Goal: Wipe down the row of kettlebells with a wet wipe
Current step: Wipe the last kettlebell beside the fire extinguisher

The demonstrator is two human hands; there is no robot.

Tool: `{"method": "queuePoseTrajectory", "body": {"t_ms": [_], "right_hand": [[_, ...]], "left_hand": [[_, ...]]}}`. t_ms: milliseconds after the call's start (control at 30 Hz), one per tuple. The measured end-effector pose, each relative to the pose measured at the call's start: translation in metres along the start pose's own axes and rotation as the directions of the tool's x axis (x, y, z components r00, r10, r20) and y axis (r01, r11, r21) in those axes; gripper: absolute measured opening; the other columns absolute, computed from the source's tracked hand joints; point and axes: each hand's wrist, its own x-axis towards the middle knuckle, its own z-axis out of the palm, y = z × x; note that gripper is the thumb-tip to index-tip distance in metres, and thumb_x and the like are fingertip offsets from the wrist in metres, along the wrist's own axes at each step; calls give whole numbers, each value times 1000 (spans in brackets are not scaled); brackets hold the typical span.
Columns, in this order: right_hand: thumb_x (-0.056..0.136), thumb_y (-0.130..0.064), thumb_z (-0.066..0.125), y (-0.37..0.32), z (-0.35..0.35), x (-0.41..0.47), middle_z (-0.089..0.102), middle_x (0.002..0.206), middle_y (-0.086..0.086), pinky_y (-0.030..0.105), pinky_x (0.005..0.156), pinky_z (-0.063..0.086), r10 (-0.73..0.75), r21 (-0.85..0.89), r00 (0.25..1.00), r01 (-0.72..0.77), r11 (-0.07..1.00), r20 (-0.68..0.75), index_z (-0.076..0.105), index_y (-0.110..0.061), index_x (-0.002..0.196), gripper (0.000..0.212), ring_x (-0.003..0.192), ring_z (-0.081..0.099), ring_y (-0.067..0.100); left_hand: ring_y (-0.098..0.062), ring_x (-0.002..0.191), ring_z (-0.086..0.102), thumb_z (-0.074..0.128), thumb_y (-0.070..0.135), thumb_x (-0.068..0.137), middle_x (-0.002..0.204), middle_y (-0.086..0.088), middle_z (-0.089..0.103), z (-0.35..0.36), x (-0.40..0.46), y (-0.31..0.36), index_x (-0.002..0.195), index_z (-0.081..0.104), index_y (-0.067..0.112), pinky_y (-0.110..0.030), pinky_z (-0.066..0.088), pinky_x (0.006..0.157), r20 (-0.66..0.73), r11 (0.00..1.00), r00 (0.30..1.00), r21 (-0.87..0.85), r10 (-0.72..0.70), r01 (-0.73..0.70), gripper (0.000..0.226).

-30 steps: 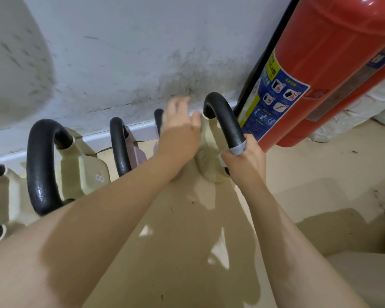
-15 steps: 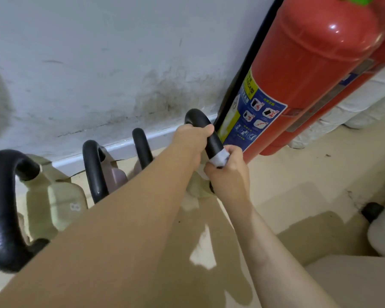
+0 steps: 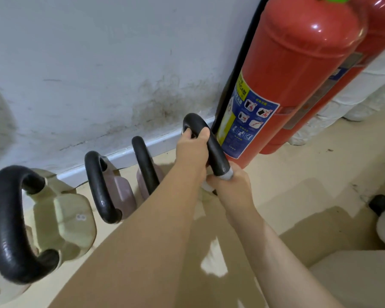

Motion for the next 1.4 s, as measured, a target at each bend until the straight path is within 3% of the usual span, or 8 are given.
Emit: {"method": "queuePoseTrajectory", "body": {"t_ms": [267, 467, 667, 833, 1000, 1100, 1200, 1400], "right_hand": [[70, 1, 66, 7, 14, -20, 61, 78, -13, 27, 71, 44, 13, 139, 984, 12, 990, -179, 54, -33, 83, 38, 72, 57, 5], [68, -10, 69, 28, 7, -23, 62, 91, -11, 20, 70, 43, -120, 9, 990, 121, 993, -79, 48, -44, 92, 46, 83, 58, 4], [78, -5, 66, 13, 4, -18, 55, 112, -20, 4, 82, 39, -178, 43, 982, 181, 983, -61, 46, -23, 124, 53, 96, 51, -14], [91, -15, 50, 1, -1, -20, 31, 149, 7, 1, 95, 24, -312, -279, 941, 338, 899, 132, 17, -10, 146, 64, 133, 33, 18], [95, -28, 42, -46, 3, 16, 52, 123, 13, 35, 71, 35, -292, -528, 898, 431, 731, 329, 28, -6, 136, 49, 115, 49, 31], [89, -24, 55, -34, -9, 4, 59, 102, 5, 29, 65, 35, -240, -440, 922, 360, 823, 304, 39, -7, 127, 44, 98, 56, 28], [80, -18, 66, -23, -17, -6, 53, 73, -10, 21, 60, 36, -140, -383, 966, 217, 898, 218, 47, -8, 112, 38, 80, 56, 23], [92, -29, 48, -34, 1, 3, 54, 130, 12, 35, 90, 42, -251, -502, 946, 322, 802, 206, 36, -9, 134, 48, 119, 51, 29]], "left_hand": [[-27, 97, 60, 56, 21, 90, 110, -11, 62, 0, -2, 4, 126, 54, 9, -47, 51, 94, -27, 995, 998, 83, 59, -56, 38], [-26, 97, 60, 55, 23, 91, 109, -8, 63, 1, 0, 0, 124, 55, 15, -44, 51, 93, -30, 996, 998, 80, 52, -50, 34], [-29, 101, 62, 56, 24, 90, 109, -10, 64, -2, -2, 0, 110, 59, 20, -42, 51, 94, -25, 991, 997, 116, 73, -69, 20], [-25, 94, 60, 59, 22, 89, 98, -6, 61, -10, 2, 4, 83, 56, 20, -36, 52, 90, 21, 967, 993, 227, 116, -118, 7], [-12, 61, 52, 56, 22, 91, 86, -3, 60, -16, -3, 16, 118, 58, 12, -10, 39, 37, 93, 970, 995, 239, 28, -49, 28], [-18, 80, 55, 50, 17, 93, 89, -3, 59, -22, -9, 15, 109, 59, 14, -24, 47, 70, 28, 978, 999, 205, -38, 31, 19], [-16, 78, 50, 46, 20, 94, 84, 0, 58, -35, -11, 2, 78, 53, 19, -25, 39, 66, -47, 978, 995, 188, -85, 93, 18], [-16, 78, 57, 38, 27, 96, 83, 0, 63, -39, -14, -22, 95, 60, 13, -29, 44, 75, -63, 989, 994, 107, -94, 100, 26]]}}
